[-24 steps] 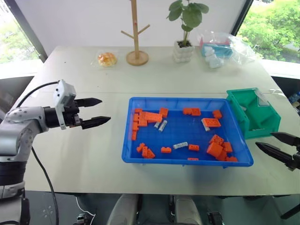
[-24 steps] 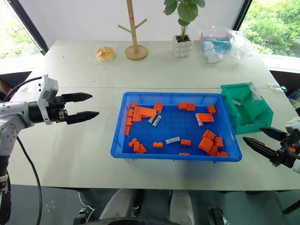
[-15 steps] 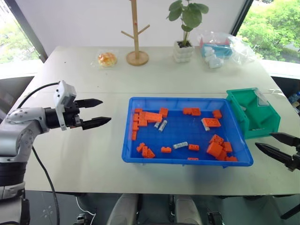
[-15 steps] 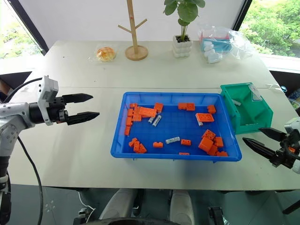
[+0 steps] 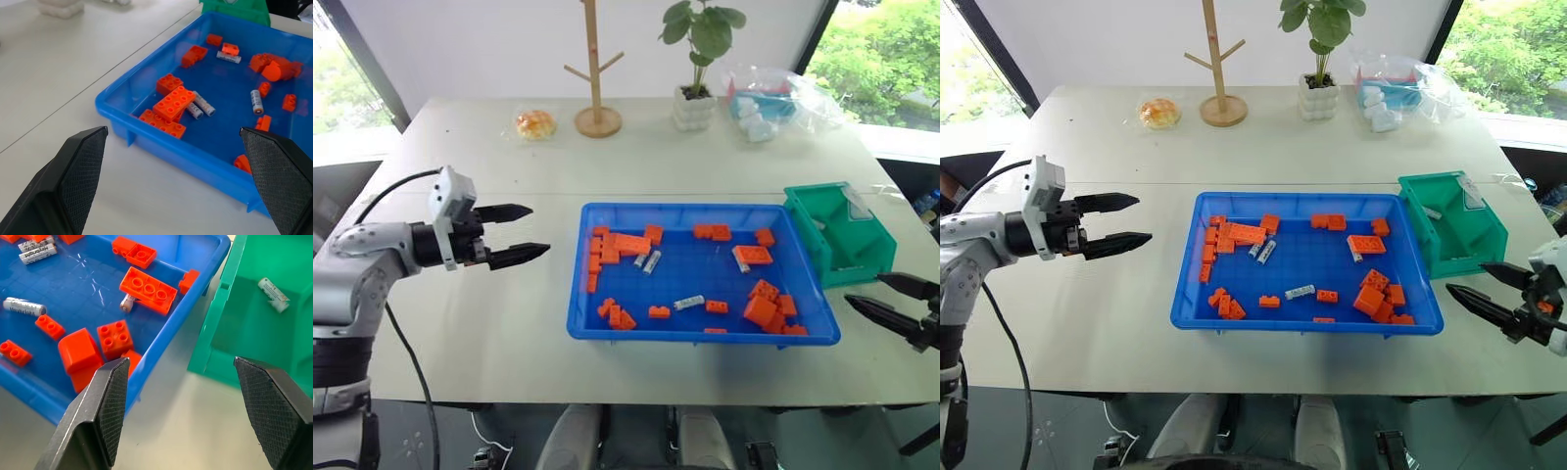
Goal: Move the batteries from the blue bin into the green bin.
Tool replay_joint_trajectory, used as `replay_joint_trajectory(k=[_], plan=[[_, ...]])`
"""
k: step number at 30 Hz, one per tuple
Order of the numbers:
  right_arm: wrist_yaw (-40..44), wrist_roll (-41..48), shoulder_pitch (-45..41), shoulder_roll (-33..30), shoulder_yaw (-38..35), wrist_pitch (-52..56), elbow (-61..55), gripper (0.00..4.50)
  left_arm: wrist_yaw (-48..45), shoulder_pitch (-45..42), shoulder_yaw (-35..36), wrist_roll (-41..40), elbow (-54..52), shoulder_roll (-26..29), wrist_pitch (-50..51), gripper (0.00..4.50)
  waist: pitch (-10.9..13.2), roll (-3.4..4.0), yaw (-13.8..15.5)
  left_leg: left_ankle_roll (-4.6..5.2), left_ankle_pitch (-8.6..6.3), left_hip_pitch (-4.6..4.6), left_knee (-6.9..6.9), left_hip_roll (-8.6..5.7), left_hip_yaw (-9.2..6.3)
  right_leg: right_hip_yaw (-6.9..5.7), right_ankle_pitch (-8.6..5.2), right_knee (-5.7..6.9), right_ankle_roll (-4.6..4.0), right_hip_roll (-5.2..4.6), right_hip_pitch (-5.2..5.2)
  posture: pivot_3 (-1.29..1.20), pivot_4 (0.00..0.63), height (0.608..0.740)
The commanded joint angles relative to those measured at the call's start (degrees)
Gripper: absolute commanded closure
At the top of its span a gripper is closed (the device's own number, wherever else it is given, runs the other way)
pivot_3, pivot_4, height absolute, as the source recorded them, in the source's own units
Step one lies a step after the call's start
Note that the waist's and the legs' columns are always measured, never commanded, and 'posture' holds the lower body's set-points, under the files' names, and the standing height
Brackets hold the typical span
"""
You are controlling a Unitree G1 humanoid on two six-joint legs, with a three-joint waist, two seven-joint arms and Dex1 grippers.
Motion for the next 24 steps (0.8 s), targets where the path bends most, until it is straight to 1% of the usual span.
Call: replay_joint_trajectory(k=[1,3,4,7,9,12,15,17,19,24], plan=[[0.55,2.06,-5.3,-3.24,1.9,1.04,0.29,0.75,-0.01,0.35,1.52,-2.68,-3.12,0.11,1.43,0.0,0.0,0.0,-0.03,0.0,0.0,0.02,0.0,0.01,0.0,0.0,0.0,0.03,0.0,0.01,0.0,0.0,0.15,0.693],[0.28,2.66,-10.19,-4.81,6.43,1.15,-0.33,0.15,-0.44,-0.27,1.36,-3.69,-3.6,0.27,2.39,0.0,0.0,-0.01,0.05,0.0,0.0,0.04,0.0,0.02,-0.01,0.0,0.0,0.08,-0.01,0.01,0.0,0.0,0.15,0.693],[-0.21,2.61,-13.06,-5.36,9.35,1.0,-0.59,0.06,-0.77,-0.74,1.2,-4.16,-3.84,0.43,2.83,0.0,0.0,-0.01,-0.02,0.0,0.0,0.04,0.01,0.03,-0.03,0.0,0.0,0.09,-0.02,0.03,0.01,0.0,0.15,0.693],[-1.95,1.1,-23.88,-5.27,20.74,1.1,0.33,0.06,-2.04,-2.58,0.41,-5.4,-4.6,1.14,4.31,0.0,0.02,-0.03,-0.21,0.0,0.01,0.02,0.04,0.03,-0.03,0.0,0.01,0.1,-0.04,0.04,-0.01,0.0,0.15,0.693],[-1.9,0.38,-31.42,-3.56,28.94,1.83,1.17,0.06,-3.25,-3.45,-0.48,-5.45,-5.31,1.79,4.65,0.0,0.05,0.0,-0.23,0.0,0.01,0.0,0.04,0.02,-0.02,0.0,0.01,0.09,-0.04,0.03,-0.03,0.0,0.15,0.693],[-0.17,-3.83,-43.16,1.0,43.64,1.6,2.64,0.06,-5.45,-4.07,-2.17,-5.57,-6.78,2.52,4.76,0.0,0.07,-0.03,-0.65,0.0,0.01,-0.03,0.03,0.01,-0.02,-0.01,0.01,0.07,-0.03,0.04,-0.06,0.0,0.15,0.693],[1.84,-8.04,-52.0,5.81,53.65,1.3,6.61,0.06,-6.58,-4.41,-3.26,-5.46,-7.84,2.77,4.42,0.0,0.12,-0.01,-1.44,-0.01,0.02,-0.06,0.03,-0.03,-0.03,-0.01,0.02,0.07,-0.02,0.11,-0.08,0.0,0.15,0.693],[3.49,-10.49,-55.94,8.27,58.22,0.47,9.82,0.06,-6.51,-4.65,-3.53,-5.43,-8.33,2.63,4.48,0.0,0.16,-0.03,-1.46,-0.04,0.04,-0.07,0.04,-0.04,-0.03,-0.01,0.03,0.1,0.0,0.13,-0.11,0.0,0.15,0.693],[5.02,-12.61,-58.49,10.12,61.07,-1.01,12.81,0.06,-6.29,-4.71,-3.54,-5.65,-8.76,2.59,4.74,0.0,0.17,-0.06,-1.42,-0.06,0.06,-0.09,0.05,-0.07,-0.04,-0.01,0.07,0.14,0.08,0.13,-0.12,0.0,0.15,0.693],[6.25,-18.72,-66.35,19.81,68.45,-3.9,24.47,0.06,-6.14,-2.5,-2.22,-7.06,-11.74,3.52,5.98,0.0,0.21,-0.12,-2.05,-0.15,0.12,-0.05,0.05,-0.08,-0.05,0.0,0.14,0.22,0.18,0.18,-0.14,0.0,0.15,0.693]])
